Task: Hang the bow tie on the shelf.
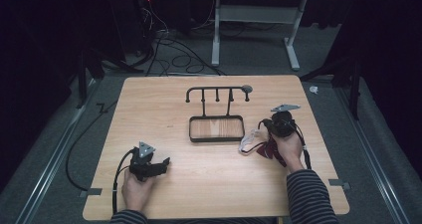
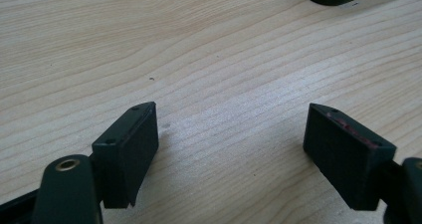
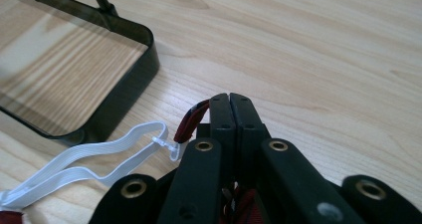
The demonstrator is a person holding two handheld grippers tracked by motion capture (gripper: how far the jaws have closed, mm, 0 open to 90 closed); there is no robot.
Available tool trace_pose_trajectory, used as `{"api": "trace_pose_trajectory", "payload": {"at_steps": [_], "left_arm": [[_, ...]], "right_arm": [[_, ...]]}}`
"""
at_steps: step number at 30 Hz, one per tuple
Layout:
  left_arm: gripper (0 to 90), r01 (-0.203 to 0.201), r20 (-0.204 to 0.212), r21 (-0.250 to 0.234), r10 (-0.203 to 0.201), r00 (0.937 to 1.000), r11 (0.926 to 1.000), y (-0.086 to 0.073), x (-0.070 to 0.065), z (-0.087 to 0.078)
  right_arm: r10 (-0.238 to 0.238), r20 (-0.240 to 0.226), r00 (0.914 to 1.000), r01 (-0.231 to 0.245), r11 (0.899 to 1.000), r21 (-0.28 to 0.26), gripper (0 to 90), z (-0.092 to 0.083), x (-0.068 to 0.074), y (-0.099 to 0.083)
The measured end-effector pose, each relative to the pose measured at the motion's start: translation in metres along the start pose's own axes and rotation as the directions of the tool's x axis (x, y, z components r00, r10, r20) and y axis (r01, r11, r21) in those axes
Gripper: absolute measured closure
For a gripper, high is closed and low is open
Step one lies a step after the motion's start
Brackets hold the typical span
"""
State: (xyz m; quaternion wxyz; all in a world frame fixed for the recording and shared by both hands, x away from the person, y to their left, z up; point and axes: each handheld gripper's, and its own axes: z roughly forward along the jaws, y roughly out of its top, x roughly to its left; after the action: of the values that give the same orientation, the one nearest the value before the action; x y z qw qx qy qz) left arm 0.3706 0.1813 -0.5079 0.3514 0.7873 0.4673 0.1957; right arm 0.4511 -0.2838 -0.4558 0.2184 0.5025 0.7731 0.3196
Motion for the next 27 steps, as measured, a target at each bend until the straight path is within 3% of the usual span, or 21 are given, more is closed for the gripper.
{"api": "trace_pose_trajectory", "payload": {"at_steps": [16,27], "left_arm": [[22.2,0.000,0.001,0.000,0.000,1.0000,1.0000,0.000,0.000,0.000],[22.2,-0.002,0.001,0.002,0.002,1.0000,1.0000,0.000,0.000,0.000]], "right_arm": [[-0.014,0.000,0.9999,0.014,0.997,-0.074,90.0,-0.033,0.002,0.002],[-0.036,0.014,0.9993,0.037,0.988,-0.150,90.0,-0.060,0.010,0.007]]}}
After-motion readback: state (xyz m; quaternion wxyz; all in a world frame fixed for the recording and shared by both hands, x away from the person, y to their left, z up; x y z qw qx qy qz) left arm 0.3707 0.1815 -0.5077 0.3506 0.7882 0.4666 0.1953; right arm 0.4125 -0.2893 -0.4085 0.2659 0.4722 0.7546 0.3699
